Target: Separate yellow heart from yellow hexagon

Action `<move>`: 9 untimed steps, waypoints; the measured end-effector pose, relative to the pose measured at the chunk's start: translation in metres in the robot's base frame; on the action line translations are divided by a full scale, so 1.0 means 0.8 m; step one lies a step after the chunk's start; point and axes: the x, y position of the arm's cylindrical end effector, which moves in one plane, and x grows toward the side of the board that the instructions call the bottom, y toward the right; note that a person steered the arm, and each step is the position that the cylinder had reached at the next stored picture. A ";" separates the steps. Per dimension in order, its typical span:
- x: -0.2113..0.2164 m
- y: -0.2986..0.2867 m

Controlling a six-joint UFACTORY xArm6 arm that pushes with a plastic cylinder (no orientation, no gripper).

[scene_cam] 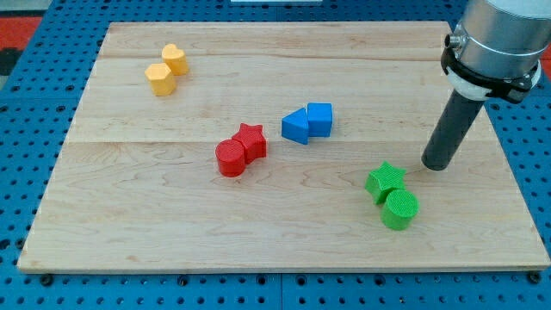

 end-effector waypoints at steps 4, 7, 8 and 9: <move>-0.120 -0.084; -0.275 -0.350; -0.311 -0.417; -0.305 -0.497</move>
